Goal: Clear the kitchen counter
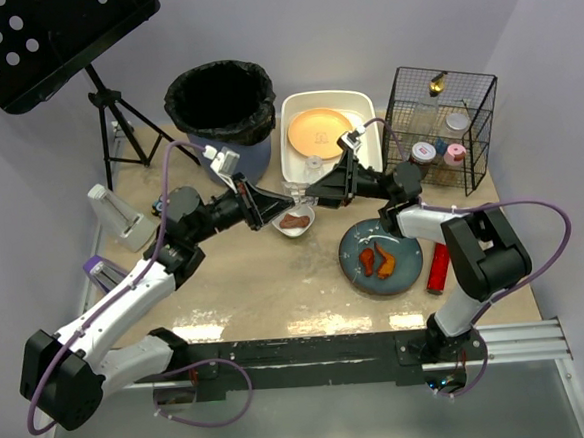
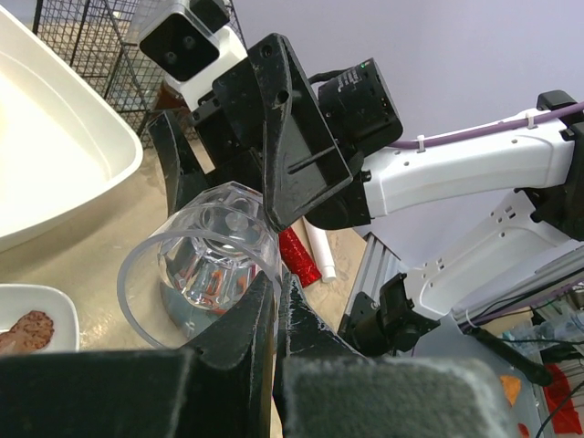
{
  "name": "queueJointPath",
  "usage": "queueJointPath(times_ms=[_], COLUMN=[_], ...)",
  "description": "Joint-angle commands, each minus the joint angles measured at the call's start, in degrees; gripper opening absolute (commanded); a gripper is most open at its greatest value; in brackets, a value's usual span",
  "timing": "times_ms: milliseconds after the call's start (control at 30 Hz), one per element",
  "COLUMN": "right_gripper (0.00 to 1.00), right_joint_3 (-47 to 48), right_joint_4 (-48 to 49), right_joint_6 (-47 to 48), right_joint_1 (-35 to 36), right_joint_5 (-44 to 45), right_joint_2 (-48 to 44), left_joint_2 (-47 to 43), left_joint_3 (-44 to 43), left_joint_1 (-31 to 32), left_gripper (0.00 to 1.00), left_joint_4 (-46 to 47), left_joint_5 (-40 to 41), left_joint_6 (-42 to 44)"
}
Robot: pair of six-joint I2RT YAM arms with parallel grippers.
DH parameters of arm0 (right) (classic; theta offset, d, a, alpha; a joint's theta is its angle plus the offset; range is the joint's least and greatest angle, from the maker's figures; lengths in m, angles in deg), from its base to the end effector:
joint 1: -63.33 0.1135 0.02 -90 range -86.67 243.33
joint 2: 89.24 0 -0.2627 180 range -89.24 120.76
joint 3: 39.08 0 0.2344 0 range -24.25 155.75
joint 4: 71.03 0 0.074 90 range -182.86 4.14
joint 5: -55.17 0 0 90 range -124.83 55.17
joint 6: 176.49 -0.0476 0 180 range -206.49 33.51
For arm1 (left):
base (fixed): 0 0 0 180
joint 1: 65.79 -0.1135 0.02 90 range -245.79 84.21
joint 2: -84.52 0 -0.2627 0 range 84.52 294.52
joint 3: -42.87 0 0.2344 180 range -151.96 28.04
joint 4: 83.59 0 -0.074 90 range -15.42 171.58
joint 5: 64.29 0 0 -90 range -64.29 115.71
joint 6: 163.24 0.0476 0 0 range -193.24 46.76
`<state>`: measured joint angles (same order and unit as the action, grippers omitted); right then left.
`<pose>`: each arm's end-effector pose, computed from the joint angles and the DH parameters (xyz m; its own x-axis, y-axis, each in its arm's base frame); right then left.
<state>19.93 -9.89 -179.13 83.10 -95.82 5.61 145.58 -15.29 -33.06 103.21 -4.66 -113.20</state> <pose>0.2871 0.1474 0.2795 -0.9256 0.1821 -0.3317 -0.3599 -0.1531 0.9203 0.1904 -0.1510 0.3394 -0.5283 -0.3192 -0.7868 0.7195 0.3237 -0.6144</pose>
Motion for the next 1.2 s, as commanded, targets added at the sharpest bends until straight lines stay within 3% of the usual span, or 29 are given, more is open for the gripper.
queueJointPath(times_ms=[0, 267, 433, 633, 800, 900, 967, 1000, 1033, 1067, 1167], right_gripper=[0.7, 0.57, 0.4, 0.01, 0.0, 0.0, 0.0, 0.0, 0.0, 0.0, 0.0], right_joint_3=[1.1, 0.9, 0.8, 1.3, 1.3, 2.5, 6.2, 10.5, 16.0, 20.9, 28.3], right_joint_4=[30.8, 33.1, 35.1, 36.8, 32.3, 18.0, -3.0, -24.3, -41.9, -53.5, -68.6], right_joint_6=[1.1, -0.3, -1.8, -3.4, -0.7, 8.9, 25.2, 35.3, 48.2, 57.0, 67.9], right_joint_1=[-0.1, -0.1, -0.1, -0.5, -3.9, -6.2, -7.0, -7.1, -7.1, -6.5, -6.2], right_joint_5=[2.8, 2.4, 2.0, 2.4, 3.1, 2.2, 3.5, 5.9, 11.9, 20.6, 34.7], right_joint_2=[-2.4, -2.2, -2.1, -1.7, -2.6, -5.6, -9.1, -11.4, -12.5, -12.9, -12.2], left_joint_2=[-0.9, -0.7, -0.8, -0.6, -2.6, -5.4, -6.8, -7.5, -8.0, -8.2, -8.5], left_joint_3=[-0.2, 0.1, 0.2, 0.3, 0.4, 0.4, 0.4, 0.4, 0.4, 0.5, 1.1], left_joint_1=[0.1, 0.1, 0.1, 0.1, -0.4, -1.6, -2.8, -3.3, -3.8, -4.3, -5.3], left_gripper=[0.0, 0.0, 0.0, 0.39, 0.71, 0.9, 0.96, 0.97, 0.98, 0.98, 0.98], left_joint_4=[5.4, 5.8, 5.7, 3.5, -2.5, -7.6, -10.8, -12.2, -13.6, -14.8, -16.8], left_joint_5=[-3.4, -2.9, -1.3, 1.7, 6.3, 9.4, 11.2, 12.3, 13.0, 13.7, 14.7], left_joint_6=[-1.3, -1.4, -1.5, -1.0, 1.1, 2.9, 4.0, 4.7, 5.2, 5.5, 6.5])
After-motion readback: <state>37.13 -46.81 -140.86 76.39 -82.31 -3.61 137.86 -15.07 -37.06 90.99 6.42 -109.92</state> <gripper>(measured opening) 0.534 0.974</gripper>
